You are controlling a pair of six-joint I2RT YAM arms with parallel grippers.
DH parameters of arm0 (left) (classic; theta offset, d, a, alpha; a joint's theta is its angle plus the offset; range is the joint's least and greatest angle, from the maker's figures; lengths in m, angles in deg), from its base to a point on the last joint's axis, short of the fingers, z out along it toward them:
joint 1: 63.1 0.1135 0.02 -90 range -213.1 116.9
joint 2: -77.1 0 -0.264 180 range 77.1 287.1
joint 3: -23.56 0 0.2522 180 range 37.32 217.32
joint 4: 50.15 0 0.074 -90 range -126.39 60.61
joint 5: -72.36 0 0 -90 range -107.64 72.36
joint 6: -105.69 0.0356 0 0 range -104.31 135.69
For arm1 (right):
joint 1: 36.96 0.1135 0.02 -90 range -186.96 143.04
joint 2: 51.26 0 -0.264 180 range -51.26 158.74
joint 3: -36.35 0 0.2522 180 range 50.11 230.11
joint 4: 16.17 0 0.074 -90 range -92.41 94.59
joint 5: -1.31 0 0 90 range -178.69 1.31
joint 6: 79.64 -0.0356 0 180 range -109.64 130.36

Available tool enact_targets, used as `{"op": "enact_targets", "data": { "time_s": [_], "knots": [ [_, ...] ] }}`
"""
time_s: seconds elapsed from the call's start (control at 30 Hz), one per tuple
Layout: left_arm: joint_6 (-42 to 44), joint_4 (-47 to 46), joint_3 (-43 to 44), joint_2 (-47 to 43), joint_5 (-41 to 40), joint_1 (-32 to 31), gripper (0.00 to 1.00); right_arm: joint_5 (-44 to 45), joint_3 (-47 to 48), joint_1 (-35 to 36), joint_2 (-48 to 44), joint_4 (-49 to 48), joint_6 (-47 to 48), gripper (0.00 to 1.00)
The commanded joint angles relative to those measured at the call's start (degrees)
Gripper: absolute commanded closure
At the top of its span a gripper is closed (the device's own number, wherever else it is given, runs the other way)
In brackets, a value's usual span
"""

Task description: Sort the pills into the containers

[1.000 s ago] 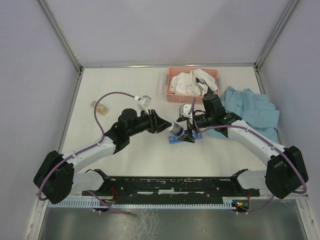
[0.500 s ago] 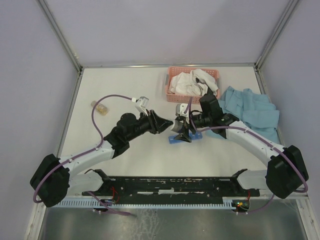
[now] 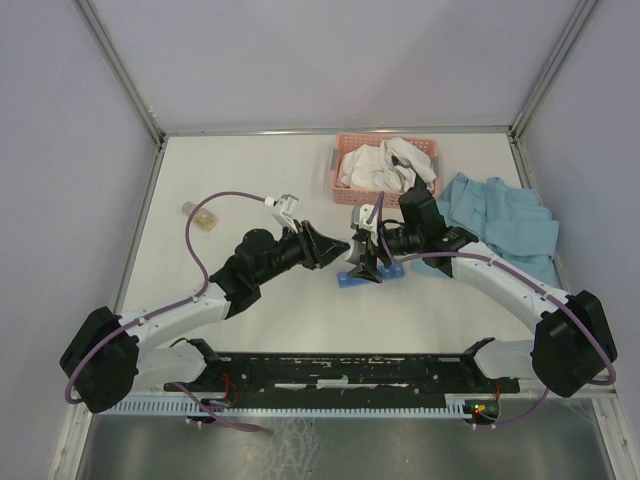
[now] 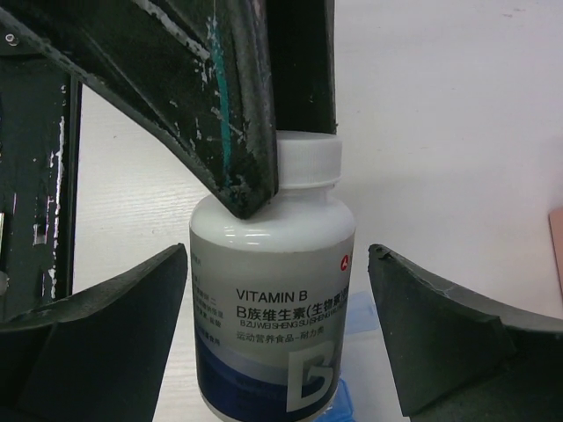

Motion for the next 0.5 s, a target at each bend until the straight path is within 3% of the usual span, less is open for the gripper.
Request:
{"op": "enact_targets", "data": {
  "time_s": [0.0, 0.47],
  "knots": [
    [-1.9, -4.2, 0.7, 0.1, -0.5, -0.5, 0.97, 0.8, 2.2, 0.3, -0.8, -2.9, -2.1, 0.09],
    [-2.1, -4.2, 1.3, 1.0, -0.1, -1.1, 0.97, 2.1, 3.2, 0.4, -1.5, -2.2, -2.7, 0.18]
  ]
}}
